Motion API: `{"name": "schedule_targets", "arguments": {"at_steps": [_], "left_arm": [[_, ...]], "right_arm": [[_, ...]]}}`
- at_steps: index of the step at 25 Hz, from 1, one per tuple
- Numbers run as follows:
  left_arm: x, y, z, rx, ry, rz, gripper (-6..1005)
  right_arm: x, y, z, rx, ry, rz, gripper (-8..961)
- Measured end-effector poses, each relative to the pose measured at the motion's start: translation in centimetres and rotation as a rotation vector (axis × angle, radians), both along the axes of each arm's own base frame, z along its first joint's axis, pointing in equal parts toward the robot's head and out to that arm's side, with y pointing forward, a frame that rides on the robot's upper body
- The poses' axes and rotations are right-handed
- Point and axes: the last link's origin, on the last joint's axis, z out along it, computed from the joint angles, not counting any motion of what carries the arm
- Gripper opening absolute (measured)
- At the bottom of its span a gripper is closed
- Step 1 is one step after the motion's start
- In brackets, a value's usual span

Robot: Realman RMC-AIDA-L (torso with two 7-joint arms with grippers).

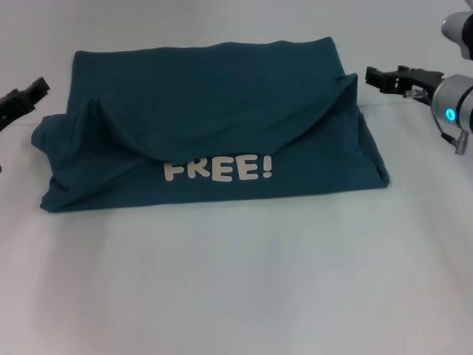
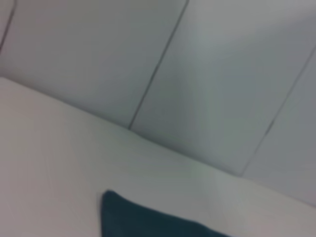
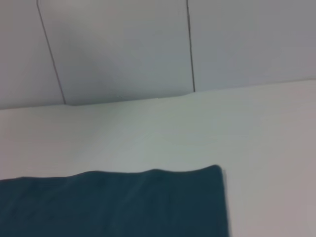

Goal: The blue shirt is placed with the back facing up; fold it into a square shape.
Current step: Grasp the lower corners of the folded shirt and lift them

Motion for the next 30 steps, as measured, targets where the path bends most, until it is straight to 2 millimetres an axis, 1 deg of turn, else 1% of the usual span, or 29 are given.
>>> {"name": "schedule_targets", "arguments": {"at_steps": [4,7,9,12,15,19,24,30], "left_arm": [[0.1,-0.7,0.9,0.022,-0.027,-0.055,483],[-0.1,-1.6,1.5,0.024,-0.05,-0.099,555],[-0.5,-2.4,1.8,0.016,-0.067,-0.114,649],[-1.4,-3.4,2.2,-0.006,-0.066,-0.11,789],[-2.1,-4.7,2.3,-0.031,-0.064,-0.117,938],[-2.8,-6.0,2.2,-0.068,-0.048,-0.12,938],[-3.6,-7.2,1.7,-0.127,0.002,-0.107,938],[-4.2,-8.4,1.0,-0.185,0.048,-0.106,938]], "right_arm": [[0.2,-0.2,0.6,0.001,0.029,0.022,653],[0.7,-1.1,1.0,-0.022,0.098,0.048,695],[1.2,-1.8,1.4,-0.035,0.137,0.064,723],[2.4,-3.2,2.1,-0.066,0.194,0.079,721],[3.4,-4.3,3.1,-0.089,0.231,0.07,720],[4.4,-5.1,3.9,-0.156,0.25,0.033,718],[4.9,-5.5,4.5,-0.221,0.271,-0.024,718],[4.4,-5.4,4.8,-0.323,0.257,-0.096,719]]}}
